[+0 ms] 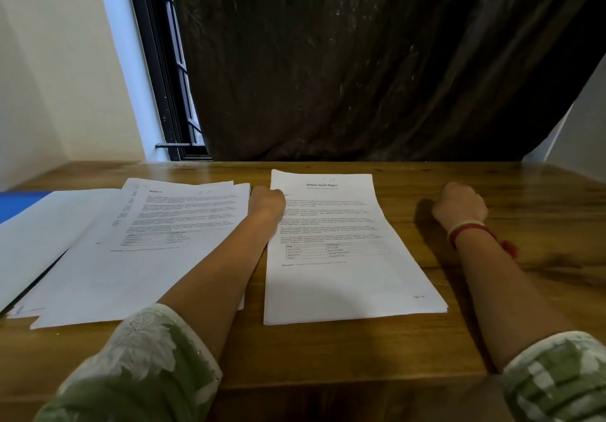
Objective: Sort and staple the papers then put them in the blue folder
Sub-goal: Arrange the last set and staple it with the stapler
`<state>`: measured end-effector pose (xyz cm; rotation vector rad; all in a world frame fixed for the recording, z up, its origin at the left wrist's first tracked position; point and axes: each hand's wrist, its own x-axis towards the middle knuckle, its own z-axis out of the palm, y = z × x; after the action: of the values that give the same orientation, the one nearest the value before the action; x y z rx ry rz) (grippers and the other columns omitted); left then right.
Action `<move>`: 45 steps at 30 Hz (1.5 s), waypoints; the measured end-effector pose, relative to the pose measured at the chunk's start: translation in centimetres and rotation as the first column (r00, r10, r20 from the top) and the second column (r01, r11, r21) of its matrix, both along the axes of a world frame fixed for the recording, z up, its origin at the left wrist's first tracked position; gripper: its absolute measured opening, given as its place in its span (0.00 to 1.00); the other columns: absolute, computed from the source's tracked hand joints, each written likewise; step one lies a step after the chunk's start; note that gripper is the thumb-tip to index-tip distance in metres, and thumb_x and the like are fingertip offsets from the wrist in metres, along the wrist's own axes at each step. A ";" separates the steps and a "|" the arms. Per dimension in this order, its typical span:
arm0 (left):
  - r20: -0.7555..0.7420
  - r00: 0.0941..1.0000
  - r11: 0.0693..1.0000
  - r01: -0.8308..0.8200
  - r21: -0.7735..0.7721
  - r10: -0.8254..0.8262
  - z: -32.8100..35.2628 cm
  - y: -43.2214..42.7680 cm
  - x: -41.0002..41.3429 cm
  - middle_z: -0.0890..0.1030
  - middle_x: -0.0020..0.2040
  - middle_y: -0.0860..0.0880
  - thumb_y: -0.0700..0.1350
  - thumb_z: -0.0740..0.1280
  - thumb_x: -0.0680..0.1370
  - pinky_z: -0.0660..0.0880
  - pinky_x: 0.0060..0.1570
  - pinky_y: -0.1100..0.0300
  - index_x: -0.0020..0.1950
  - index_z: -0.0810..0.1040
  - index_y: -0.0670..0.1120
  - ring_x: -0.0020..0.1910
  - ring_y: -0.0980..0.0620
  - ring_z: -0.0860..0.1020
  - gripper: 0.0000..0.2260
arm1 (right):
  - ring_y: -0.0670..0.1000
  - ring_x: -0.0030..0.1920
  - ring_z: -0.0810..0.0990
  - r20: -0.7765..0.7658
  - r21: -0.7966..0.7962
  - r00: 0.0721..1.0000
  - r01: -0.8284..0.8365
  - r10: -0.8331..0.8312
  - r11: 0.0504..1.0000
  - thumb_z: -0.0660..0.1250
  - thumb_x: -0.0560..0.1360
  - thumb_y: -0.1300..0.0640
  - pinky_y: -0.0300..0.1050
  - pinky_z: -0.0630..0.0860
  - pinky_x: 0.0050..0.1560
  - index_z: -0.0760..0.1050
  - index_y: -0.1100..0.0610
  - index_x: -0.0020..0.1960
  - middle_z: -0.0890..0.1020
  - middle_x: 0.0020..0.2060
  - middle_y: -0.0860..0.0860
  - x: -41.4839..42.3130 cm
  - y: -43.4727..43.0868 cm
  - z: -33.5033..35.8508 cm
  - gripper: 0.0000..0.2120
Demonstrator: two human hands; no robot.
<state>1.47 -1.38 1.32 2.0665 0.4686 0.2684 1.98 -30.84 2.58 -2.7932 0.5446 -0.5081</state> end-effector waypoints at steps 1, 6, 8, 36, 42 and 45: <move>-0.016 1.000 0.999 0.003 -0.035 -0.004 0.0 -0.2 -0.2 0.66 0.36 0.50 0.38 0.56 0.82 0.65 0.30 0.65 0.64 0.71 0.38 0.32 0.52 0.66 0.12 | 0.64 0.56 0.79 -0.001 0.002 1.000 -0.001 0.001 1.000 0.64 0.78 0.62 0.54 0.77 0.53 0.75 0.65 0.59 0.79 0.55 0.63 -0.1 -0.1 0.0 0.11; -0.043 0.998 0.998 -0.052 -0.047 0.050 0.1 -0.3 -0.4 0.68 0.38 0.51 0.41 0.61 0.82 0.62 0.29 0.71 0.54 0.68 0.47 0.34 0.53 0.68 0.03 | 0.61 0.54 0.79 0.110 0.305 0.993 -0.071 0.039 0.950 0.69 0.77 0.56 0.54 0.78 0.55 0.75 0.64 0.59 0.79 0.54 0.61 0.3 -0.3 1.0 0.15; -0.033 0.996 0.993 -0.081 -0.085 0.078 0.0 -0.3 0.0 0.69 0.38 0.51 0.43 0.61 0.82 0.64 0.31 0.70 0.53 0.69 0.47 0.34 0.53 0.69 0.02 | 0.58 0.56 0.78 0.232 0.800 0.972 -0.208 0.029 0.562 0.70 0.76 0.55 0.53 0.78 0.58 0.72 0.60 0.64 0.78 0.57 0.57 0.2 0.9 2.3 0.19; 0.014 0.999 0.994 -0.043 -0.101 0.045 -0.1 -0.4 -0.2 0.79 0.52 0.44 0.45 0.62 0.81 0.75 0.43 0.60 0.58 0.74 0.43 0.47 0.47 0.80 0.08 | 0.50 0.48 0.77 0.348 0.590 0.863 -0.505 0.367 0.630 0.74 0.73 0.57 0.43 0.78 0.54 0.76 0.56 0.53 0.77 0.48 0.51 5.7 21.2 4.4 0.11; 0.039 0.999 0.995 -0.015 -0.101 0.019 -0.4 -0.5 -0.2 0.80 0.50 0.44 0.44 0.62 0.80 0.76 0.42 0.57 0.57 0.76 0.43 0.46 0.46 0.80 0.08 | 0.53 0.48 0.81 0.248 0.478 0.842 -0.537 0.480 0.695 0.73 0.73 0.53 0.45 0.79 0.51 0.79 0.59 0.48 0.81 0.47 0.54 5.9 22.2 4.6 0.10; 0.042 0.999 0.988 -0.019 -0.150 0.026 -0.2 -0.5 -0.2 0.80 0.50 0.43 0.43 0.61 0.80 0.76 0.42 0.55 0.57 0.76 0.42 0.47 0.45 0.80 0.09 | 0.53 0.44 0.80 0.243 0.507 0.835 -0.543 0.493 0.670 0.72 0.73 0.52 0.41 0.74 0.39 0.79 0.59 0.44 0.81 0.43 0.55 6.0 22.2 4.5 0.10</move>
<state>1.29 -1.84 1.09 1.9063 0.4716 0.2827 7.99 -8.64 7.08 -2.1859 -0.1386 -0.2722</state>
